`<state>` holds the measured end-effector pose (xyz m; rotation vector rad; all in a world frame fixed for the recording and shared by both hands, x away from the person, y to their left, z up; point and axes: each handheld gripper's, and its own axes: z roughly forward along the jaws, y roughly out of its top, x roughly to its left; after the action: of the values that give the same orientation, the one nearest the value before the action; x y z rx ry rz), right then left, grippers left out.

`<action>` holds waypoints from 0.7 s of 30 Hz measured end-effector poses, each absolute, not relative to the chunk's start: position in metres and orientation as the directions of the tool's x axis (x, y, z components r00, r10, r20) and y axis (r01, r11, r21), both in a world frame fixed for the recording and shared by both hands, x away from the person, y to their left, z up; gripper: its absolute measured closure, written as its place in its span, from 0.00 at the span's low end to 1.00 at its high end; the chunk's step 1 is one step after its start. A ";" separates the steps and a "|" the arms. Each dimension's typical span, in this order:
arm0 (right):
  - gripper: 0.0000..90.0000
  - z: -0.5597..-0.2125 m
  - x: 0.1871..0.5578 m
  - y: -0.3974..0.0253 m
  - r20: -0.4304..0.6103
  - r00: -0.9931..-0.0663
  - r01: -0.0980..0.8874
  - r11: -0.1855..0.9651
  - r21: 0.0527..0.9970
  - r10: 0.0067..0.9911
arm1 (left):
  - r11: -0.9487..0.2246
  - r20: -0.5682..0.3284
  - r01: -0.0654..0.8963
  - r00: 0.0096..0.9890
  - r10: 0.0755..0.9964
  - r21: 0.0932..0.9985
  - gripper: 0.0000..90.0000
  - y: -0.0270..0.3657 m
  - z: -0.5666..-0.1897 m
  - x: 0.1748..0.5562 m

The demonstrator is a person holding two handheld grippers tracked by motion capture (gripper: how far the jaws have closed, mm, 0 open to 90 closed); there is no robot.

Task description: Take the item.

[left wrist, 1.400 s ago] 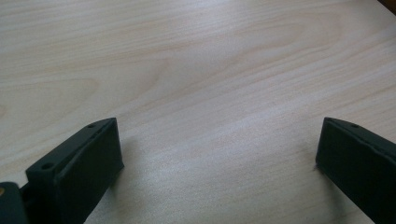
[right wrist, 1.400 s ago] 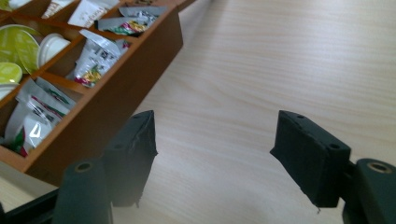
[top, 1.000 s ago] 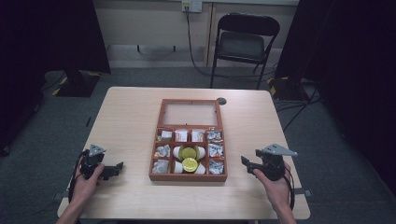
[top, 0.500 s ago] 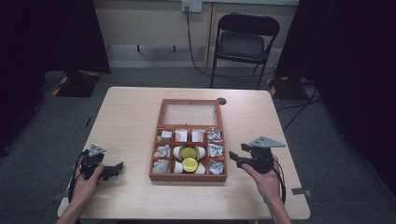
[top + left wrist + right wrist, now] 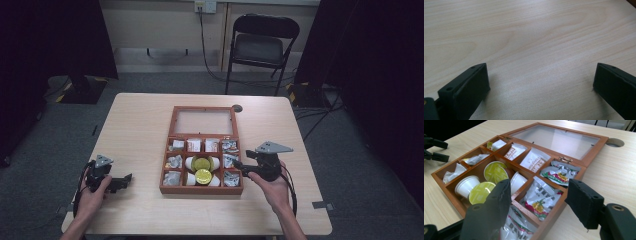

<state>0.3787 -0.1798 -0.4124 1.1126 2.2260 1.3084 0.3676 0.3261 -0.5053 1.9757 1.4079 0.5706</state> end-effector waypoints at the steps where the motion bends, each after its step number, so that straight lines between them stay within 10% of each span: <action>1: 0.40 -0.411 0.379 -0.178 0.101 -0.645 0.456 0.276 0.846 0.758 | -0.223 -0.016 0.666 0.333 0.943 0.711 0.00 0.326 -0.505 0.368; 21: 0.46 -0.405 0.398 -0.143 0.064 -0.715 0.421 0.355 0.835 0.696 | -0.223 -0.016 0.667 0.333 0.943 0.711 0.00 0.326 -0.505 0.368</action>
<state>0.3977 -0.1432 -0.4053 0.9902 2.3200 1.2940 0.3676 0.3261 -0.5053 1.9758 1.4082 0.5698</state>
